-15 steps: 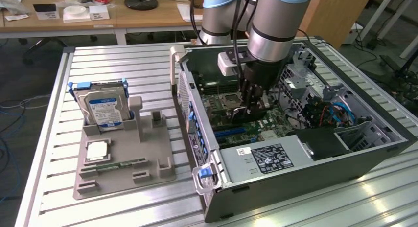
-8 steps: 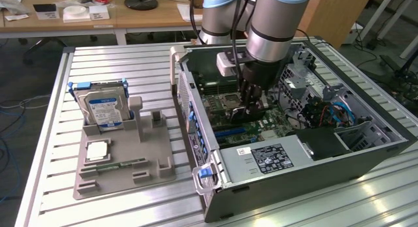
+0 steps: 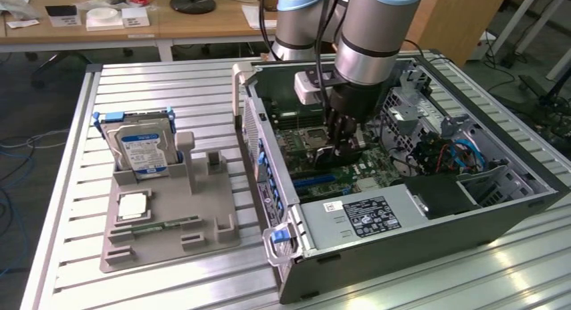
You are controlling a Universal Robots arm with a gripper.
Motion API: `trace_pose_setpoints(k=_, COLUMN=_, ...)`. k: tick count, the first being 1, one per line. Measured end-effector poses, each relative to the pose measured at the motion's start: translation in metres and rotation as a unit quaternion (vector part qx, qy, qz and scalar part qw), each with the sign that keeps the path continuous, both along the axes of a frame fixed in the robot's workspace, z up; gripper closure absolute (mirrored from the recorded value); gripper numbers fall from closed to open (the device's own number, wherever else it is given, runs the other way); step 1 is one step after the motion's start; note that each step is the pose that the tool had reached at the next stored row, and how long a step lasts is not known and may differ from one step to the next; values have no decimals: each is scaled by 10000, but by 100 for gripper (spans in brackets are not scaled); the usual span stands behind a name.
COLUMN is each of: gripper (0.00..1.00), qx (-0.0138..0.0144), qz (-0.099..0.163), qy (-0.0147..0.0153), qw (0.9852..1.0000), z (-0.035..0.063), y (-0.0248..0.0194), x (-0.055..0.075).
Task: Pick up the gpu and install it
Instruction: 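Insert the gpu into the slot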
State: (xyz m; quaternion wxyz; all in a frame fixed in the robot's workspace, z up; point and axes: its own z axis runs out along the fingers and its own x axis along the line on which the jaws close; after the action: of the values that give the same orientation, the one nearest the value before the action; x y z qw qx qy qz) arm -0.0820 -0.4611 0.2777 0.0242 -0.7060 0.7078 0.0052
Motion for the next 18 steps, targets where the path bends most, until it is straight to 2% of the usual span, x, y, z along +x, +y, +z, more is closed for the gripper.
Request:
trace_pose_setpoints(k=8, gripper=73, qx=-2, qz=0, qy=0, qw=10000, z=-43, y=0, x=-10)
trace_pose_setpoints(k=18, gripper=73, qx=-2, qz=-1, qy=0, qw=10000, z=-45, y=-12, x=-11)
